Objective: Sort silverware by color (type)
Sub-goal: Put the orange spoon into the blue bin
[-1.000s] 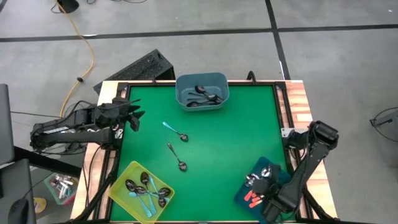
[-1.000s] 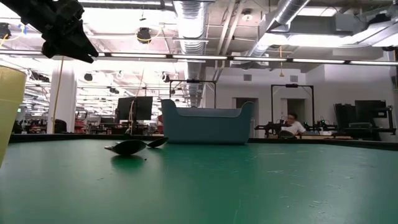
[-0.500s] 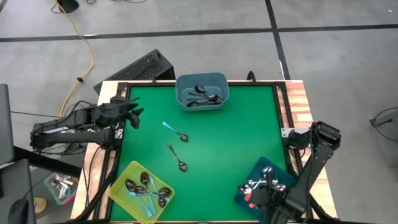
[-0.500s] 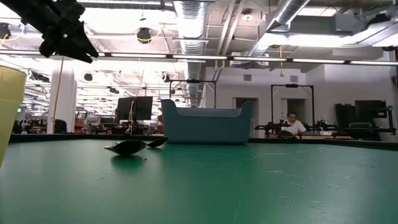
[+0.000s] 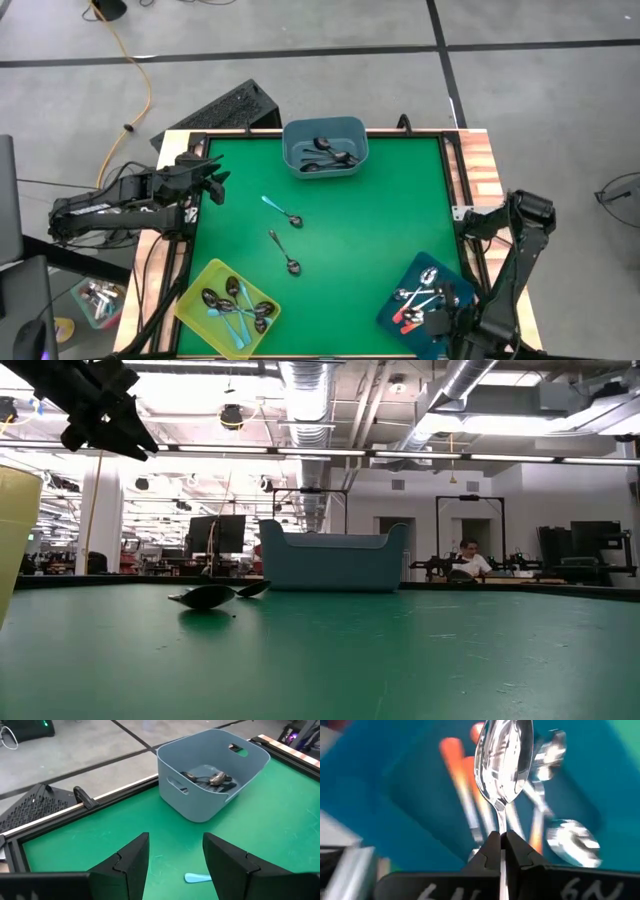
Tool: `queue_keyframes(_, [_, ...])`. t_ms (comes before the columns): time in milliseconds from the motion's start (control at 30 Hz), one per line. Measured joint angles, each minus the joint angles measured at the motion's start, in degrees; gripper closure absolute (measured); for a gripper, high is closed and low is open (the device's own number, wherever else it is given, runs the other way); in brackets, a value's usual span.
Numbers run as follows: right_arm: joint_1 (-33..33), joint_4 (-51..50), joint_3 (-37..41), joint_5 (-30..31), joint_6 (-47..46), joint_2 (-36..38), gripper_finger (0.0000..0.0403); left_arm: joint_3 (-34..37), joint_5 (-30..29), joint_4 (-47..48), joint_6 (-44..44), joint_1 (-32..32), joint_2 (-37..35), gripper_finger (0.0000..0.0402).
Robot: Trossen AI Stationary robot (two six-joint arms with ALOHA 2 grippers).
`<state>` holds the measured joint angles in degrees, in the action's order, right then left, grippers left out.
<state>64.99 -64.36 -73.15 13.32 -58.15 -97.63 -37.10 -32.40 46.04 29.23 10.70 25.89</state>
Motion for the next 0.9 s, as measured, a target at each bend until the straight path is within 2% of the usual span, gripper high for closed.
queue_keyframes(100, [0.33, 3.35, 3.64, -0.43, -0.77, 3.40, 0.0393, 0.01, -0.01, 0.00, 0.00, 0.00, 0.00, 0.0232])
queue_keyframes(300, [-1.47, 3.79, 8.24, 0.03, -1.60, 9.27, 0.0393, 0.01, -0.81, 0.02, 0.08, 0.00, 0.00, 0.0232])
queue_keyframes(433, [-3.25, 7.53, 8.99, -0.04, 3.66, 11.32, 0.0393, 0.02, -0.94, 0.03, 0.28, 0.00, 0.00, 0.0232])
queue_keyframes(567, [-4.66, 12.22, 8.96, -1.25, 7.26, 11.76, 0.0393, 0.01, -0.96, 0.04, 0.56, 0.00, 0.00, 0.0232])
queue_keyframes(900, [-3.88, 15.11, 8.96, -1.50, 7.64, 11.41, 0.0393, 0.00, -1.31, 0.04, 0.13, 0.00, 0.00, 0.0232])
